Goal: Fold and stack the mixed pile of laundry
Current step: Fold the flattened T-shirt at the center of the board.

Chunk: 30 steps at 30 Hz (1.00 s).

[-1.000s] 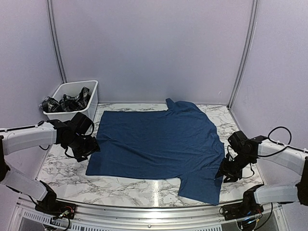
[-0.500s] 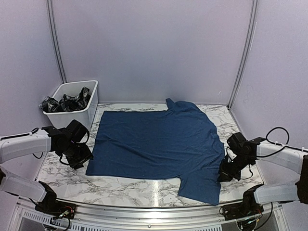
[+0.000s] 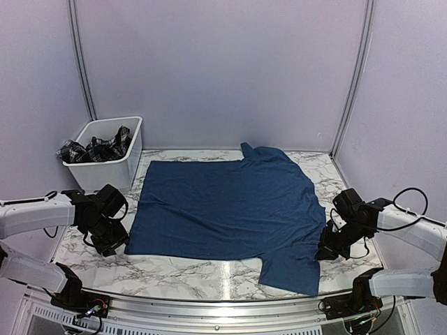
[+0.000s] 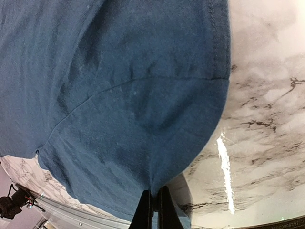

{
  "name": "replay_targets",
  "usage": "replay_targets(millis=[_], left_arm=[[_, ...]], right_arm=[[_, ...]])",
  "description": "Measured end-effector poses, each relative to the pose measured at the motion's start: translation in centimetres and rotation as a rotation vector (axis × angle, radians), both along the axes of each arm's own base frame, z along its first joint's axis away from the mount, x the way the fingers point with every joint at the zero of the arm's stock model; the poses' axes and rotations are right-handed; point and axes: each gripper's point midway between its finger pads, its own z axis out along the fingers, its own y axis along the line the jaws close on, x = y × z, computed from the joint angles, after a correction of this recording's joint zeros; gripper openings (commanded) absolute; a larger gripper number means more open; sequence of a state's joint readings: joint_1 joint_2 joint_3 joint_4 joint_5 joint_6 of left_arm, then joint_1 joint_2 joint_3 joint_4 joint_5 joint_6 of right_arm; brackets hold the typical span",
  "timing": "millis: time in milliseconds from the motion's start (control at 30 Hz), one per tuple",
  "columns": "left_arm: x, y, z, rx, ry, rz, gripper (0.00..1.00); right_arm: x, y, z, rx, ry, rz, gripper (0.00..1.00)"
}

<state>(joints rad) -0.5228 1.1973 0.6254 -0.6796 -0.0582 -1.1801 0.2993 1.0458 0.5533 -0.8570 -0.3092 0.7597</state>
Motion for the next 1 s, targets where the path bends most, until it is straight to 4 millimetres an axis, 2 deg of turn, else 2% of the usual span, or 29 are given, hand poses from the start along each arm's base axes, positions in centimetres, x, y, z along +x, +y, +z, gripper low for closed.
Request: replay_targets(millis=[333,433,533,733,1000], left_arm=[[0.1,-0.9,-1.8,-0.006,0.056,-0.052,0.35],[0.2,-1.4,-2.2,-0.024,0.060,-0.065,0.21],[0.1,-1.7,-2.3,-0.046,0.057,-0.070,0.01],[-1.1,-1.6,-2.0,-0.089,0.056,-0.057,0.00],[-1.9,-1.5,0.2,-0.121,0.041,-0.041,0.00]], right_arm=[[0.1,0.1,0.1,0.005,-0.004,0.001,0.00],[0.1,0.1,0.2,0.005,-0.005,0.001,0.00],[0.1,0.1,0.2,0.006,-0.005,0.001,0.00],[-0.1,0.3,1.0,0.029,-0.028,-0.007,0.00],[-0.5,0.6,2.8,0.075,-0.055,-0.025,0.00]])
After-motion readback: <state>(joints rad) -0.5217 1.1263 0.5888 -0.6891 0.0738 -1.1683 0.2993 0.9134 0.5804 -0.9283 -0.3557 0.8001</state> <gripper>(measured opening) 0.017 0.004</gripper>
